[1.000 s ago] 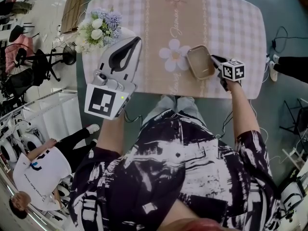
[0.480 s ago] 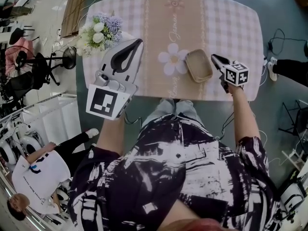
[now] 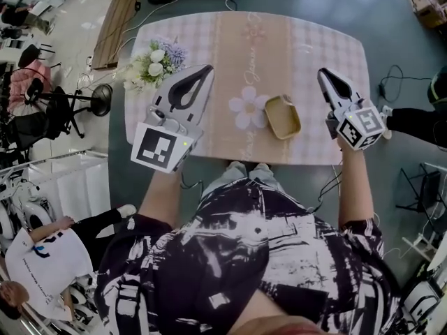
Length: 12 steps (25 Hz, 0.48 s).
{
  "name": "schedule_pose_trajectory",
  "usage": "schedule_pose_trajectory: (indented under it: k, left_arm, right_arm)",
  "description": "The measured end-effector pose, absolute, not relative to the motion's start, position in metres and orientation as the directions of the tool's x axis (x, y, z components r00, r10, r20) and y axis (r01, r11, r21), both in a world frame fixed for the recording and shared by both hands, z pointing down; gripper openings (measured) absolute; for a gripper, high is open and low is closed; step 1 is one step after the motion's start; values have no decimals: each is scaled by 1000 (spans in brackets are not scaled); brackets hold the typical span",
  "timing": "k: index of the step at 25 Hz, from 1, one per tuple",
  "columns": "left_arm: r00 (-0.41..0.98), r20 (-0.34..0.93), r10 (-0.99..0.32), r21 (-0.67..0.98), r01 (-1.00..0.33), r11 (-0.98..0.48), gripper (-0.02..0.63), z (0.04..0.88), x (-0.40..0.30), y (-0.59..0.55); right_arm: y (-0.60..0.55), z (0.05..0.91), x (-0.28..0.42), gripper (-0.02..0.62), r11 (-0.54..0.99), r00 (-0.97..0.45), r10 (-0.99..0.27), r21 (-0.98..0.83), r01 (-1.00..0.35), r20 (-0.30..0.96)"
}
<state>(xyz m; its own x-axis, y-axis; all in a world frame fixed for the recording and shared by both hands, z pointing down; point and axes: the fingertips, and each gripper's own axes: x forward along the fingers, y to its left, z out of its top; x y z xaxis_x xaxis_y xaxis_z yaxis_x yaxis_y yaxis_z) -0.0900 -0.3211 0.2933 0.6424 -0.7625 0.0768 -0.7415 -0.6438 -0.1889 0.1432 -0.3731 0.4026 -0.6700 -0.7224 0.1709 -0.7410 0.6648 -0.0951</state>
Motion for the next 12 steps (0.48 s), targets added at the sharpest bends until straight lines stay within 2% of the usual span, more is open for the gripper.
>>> schedule_pose_trajectory:
  k: [7,12]
  left_arm:
    - [648,12,-761,-224,-740,-634,0,263,-91,-320]
    - [654,-3,-757,-229,-737,-636,0,252,-88,-317]
  right_arm:
    - [-346,252,128,26,665,-673,-734,104,-739,-92]
    - [-326,200,131,26,631,-657,-733,184,-754,-177]
